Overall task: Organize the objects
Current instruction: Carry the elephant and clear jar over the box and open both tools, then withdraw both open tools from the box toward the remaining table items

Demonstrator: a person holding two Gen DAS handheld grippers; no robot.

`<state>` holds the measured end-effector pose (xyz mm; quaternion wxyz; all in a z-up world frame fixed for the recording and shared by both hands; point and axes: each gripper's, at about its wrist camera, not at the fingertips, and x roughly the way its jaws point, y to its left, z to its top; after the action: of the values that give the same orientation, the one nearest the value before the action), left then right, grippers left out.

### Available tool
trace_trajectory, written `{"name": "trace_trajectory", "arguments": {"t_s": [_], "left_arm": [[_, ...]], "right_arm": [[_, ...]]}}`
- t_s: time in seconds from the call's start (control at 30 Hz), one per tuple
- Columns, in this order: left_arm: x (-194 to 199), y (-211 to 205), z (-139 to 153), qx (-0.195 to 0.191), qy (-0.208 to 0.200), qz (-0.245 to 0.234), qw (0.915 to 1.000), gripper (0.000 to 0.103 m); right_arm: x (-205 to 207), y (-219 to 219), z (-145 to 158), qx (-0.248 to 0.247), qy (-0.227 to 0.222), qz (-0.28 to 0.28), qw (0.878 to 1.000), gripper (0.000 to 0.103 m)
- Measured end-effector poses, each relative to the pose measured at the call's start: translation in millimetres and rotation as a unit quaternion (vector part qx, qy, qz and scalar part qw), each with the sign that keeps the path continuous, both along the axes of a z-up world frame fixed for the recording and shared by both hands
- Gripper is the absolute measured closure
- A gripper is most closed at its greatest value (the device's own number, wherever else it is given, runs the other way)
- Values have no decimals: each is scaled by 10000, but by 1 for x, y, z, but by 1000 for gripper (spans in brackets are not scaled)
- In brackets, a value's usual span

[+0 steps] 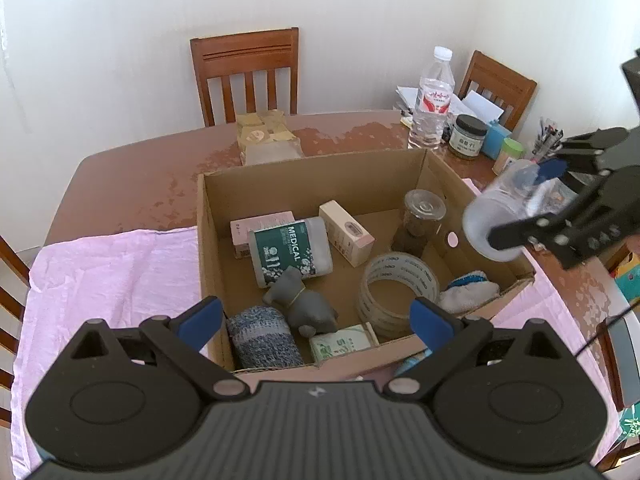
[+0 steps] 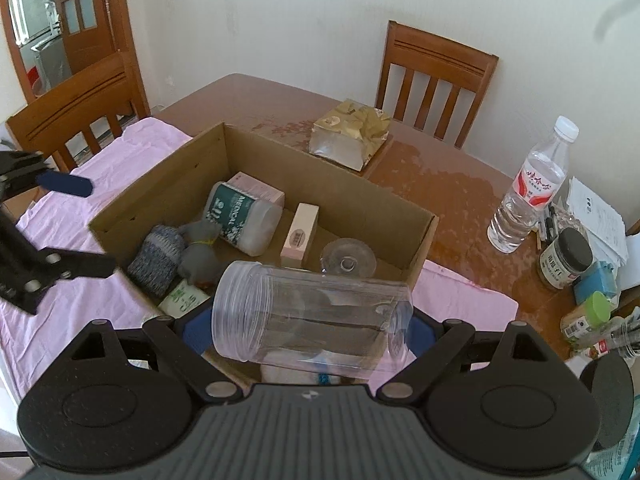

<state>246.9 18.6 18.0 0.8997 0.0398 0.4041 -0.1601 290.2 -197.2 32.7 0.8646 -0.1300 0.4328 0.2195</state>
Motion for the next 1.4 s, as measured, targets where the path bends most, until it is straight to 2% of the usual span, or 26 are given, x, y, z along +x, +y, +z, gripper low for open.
{"name": "trace_trajectory", "arguments": {"t_s": [0.53, 0.67, 1.03, 1.27, 1.4], "left_arm": [[12, 8, -2, -91, 21, 228, 9997, 3], [14, 7, -4, -81, 56, 248, 9996, 3], [11, -3, -11, 49, 52, 222, 9997, 3], [0, -11, -16, 95, 12, 179, 9998, 3], [-11, -16, -19, 248, -73, 210, 9994, 3]], "right_arm": [[92, 14, -6, 66, -45, -360, 9993, 8], [105, 14, -10, 141, -68, -472, 9988, 0], [92, 6, -15, 98, -33, -538, 9985, 0], [66, 3, -16, 59, -93, -565, 9983, 0], [46, 0, -15, 80, -163, -601, 9980, 0]]}}
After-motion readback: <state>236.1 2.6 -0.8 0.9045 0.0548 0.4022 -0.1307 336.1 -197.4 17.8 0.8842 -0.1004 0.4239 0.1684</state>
